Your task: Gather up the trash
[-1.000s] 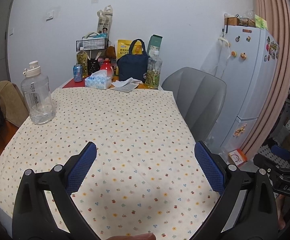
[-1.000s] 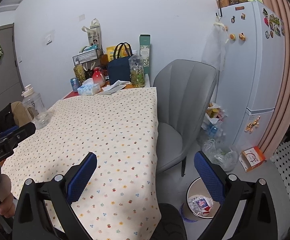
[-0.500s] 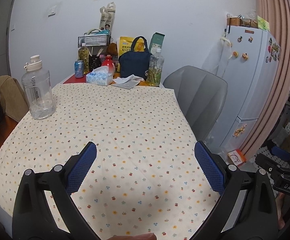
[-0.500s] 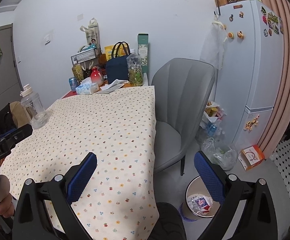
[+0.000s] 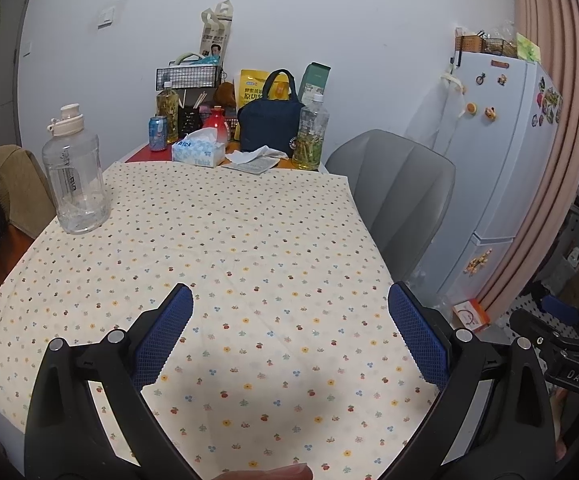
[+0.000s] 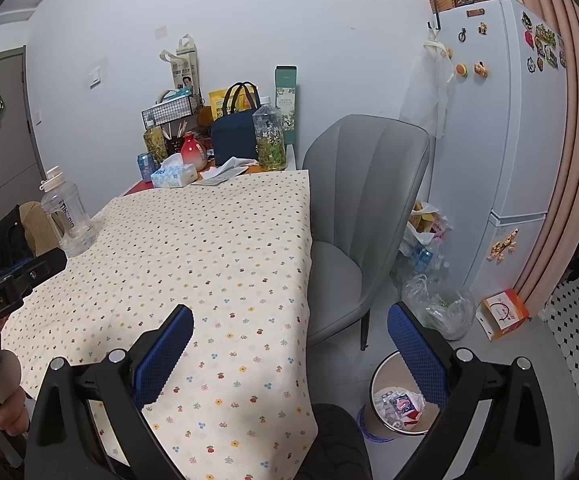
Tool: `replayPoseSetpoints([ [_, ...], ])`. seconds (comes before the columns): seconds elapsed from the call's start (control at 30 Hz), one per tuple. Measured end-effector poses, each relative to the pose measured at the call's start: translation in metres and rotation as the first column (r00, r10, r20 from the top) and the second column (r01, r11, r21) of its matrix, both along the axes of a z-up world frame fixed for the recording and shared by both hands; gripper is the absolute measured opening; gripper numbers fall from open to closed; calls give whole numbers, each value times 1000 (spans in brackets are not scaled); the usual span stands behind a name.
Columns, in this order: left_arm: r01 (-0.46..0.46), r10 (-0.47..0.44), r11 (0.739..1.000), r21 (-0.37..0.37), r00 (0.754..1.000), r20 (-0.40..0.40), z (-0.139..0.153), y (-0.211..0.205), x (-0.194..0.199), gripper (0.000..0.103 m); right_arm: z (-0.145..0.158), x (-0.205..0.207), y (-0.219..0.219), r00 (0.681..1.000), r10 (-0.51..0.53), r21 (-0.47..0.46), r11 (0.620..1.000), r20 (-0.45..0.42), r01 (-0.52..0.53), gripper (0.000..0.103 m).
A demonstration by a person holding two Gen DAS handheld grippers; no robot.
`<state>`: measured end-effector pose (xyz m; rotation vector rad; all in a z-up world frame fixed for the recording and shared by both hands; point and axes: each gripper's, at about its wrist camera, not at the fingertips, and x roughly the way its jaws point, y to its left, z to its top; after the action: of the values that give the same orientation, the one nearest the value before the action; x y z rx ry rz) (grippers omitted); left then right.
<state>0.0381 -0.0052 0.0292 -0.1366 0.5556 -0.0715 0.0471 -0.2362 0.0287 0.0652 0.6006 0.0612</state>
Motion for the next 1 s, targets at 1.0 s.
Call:
replayPoseSetpoints([
  [1.0,12,-12,1000,-1,1000,-8,-2,-7,2,97,4,-1,-3,1000,-20,1,1000,7,20,95],
])
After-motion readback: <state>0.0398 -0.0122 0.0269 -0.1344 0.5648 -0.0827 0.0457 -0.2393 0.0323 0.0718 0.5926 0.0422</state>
